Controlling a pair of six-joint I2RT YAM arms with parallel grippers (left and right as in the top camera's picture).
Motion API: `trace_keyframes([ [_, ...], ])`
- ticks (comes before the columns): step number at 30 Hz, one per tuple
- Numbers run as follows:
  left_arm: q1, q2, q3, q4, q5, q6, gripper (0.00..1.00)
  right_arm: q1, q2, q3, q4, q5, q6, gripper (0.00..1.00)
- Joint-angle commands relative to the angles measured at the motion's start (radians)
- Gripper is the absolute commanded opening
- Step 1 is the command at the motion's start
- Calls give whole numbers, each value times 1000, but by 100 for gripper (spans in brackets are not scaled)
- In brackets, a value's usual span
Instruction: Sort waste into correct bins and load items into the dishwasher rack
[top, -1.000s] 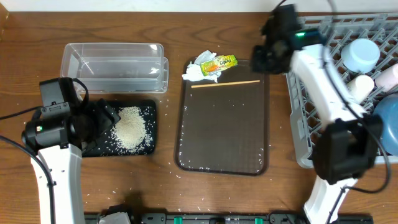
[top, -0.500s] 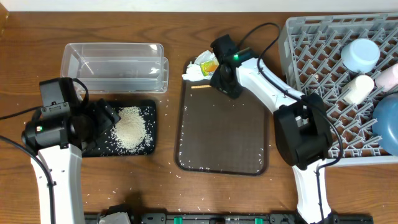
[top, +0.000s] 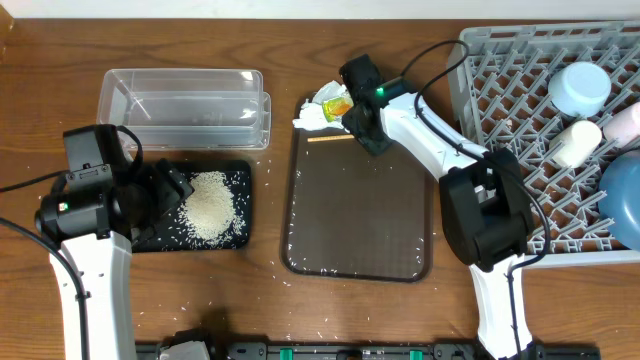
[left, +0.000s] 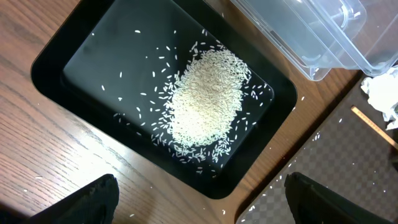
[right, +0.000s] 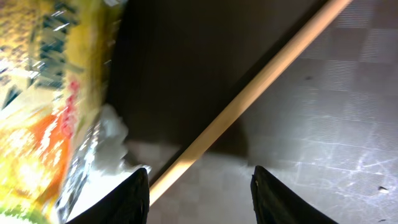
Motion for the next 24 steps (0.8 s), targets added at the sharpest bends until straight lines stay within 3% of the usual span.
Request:
trace_keyframes([
  [1,6,0,13,-4,-2,2,88,-8,28,-3,-8,43,92,51],
  [11,6,0,13,-4,-2,2,88,-15,60,-3,-82,68,92,45],
  [17,6,0,13,-4,-2,2,88,-51,62,0,-183,61,68,36],
  [24,6,0,13,-4,-2,2,88,-105,34,1,-126,-153,-53,26],
])
